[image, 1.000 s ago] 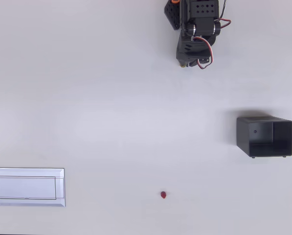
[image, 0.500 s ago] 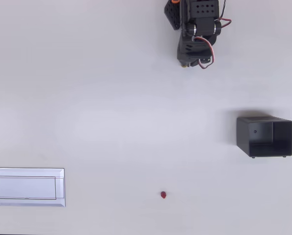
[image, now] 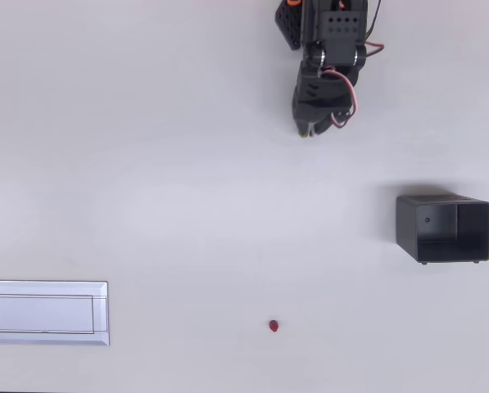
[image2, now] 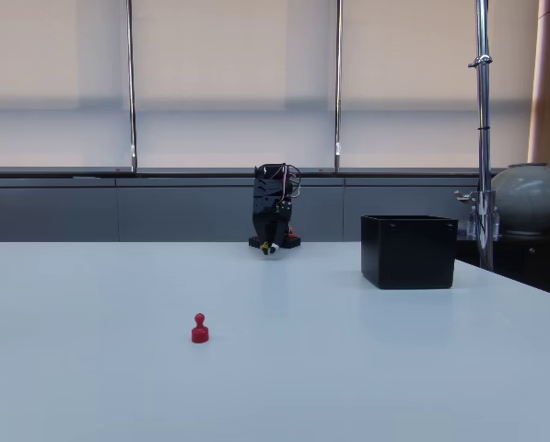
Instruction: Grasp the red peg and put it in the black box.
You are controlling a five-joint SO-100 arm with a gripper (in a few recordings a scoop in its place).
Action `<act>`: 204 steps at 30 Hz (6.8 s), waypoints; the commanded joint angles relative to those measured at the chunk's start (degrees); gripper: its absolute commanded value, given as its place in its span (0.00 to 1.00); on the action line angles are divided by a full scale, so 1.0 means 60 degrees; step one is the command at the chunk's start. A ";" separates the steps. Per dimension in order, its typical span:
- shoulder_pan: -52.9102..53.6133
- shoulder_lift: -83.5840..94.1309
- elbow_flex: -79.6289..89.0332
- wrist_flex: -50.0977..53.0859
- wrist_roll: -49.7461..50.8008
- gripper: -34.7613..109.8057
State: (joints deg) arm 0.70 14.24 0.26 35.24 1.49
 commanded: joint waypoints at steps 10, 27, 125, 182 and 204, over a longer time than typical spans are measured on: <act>0.0571 0.6035 0.0234 -0.7266 -0.0103 0.27; 0.0923 1.2495 0.2197 -1.3521 0.0557 0.24; 0.1128 2.5503 2.3628 -0.8247 -0.1099 0.40; 0.1128 2.7363 2.6953 -0.6665 -0.1172 0.35; 0.1099 2.7305 2.6953 -0.6665 -0.1245 0.24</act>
State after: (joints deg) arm 6.77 178.24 159.52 -5.80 -4.13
